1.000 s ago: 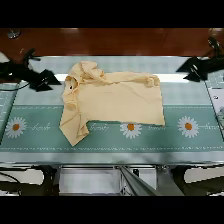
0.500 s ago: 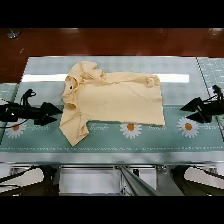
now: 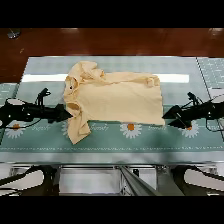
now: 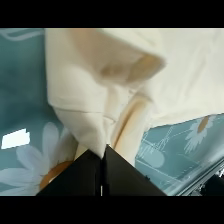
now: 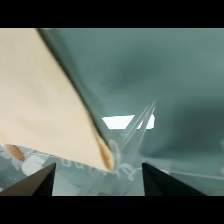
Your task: Fold the shirts.
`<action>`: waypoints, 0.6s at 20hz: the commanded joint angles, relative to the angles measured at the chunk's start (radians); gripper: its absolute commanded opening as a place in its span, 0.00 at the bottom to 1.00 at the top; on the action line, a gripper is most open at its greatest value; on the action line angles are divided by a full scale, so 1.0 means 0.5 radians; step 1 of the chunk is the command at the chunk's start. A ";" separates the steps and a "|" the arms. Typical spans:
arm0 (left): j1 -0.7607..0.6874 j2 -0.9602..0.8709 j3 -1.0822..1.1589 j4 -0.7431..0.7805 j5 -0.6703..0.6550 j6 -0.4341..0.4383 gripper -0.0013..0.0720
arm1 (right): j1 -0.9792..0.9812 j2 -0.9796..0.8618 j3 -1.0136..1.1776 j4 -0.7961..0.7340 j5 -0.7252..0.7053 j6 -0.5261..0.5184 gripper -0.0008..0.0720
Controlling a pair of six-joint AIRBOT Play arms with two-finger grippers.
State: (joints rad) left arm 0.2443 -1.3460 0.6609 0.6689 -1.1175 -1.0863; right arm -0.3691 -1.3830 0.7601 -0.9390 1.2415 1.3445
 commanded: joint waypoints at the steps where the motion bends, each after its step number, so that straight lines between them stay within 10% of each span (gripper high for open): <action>1: -0.030 0.003 0.072 -0.092 -0.039 0.010 0.05 | 0.257 -0.094 0.051 0.240 -0.198 0.018 0.86; 3: -0.031 0.006 0.116 -0.224 -0.037 0.031 0.05 | 0.382 -0.165 0.137 0.307 -0.254 0.069 0.78; 5: -0.030 0.031 0.186 -0.361 -0.050 0.069 0.05 | 0.477 -0.218 0.249 0.304 -0.211 0.066 0.06; 12: -0.024 0.404 1.258 -0.726 -0.032 0.001 0.05 | 0.517 0.060 1.742 0.213 0.126 0.151 0.03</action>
State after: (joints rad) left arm 0.2314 -1.2217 1.0439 0.3901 -1.1591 -1.0782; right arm -0.1207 -1.4143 1.3048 -0.8085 1.2652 1.3907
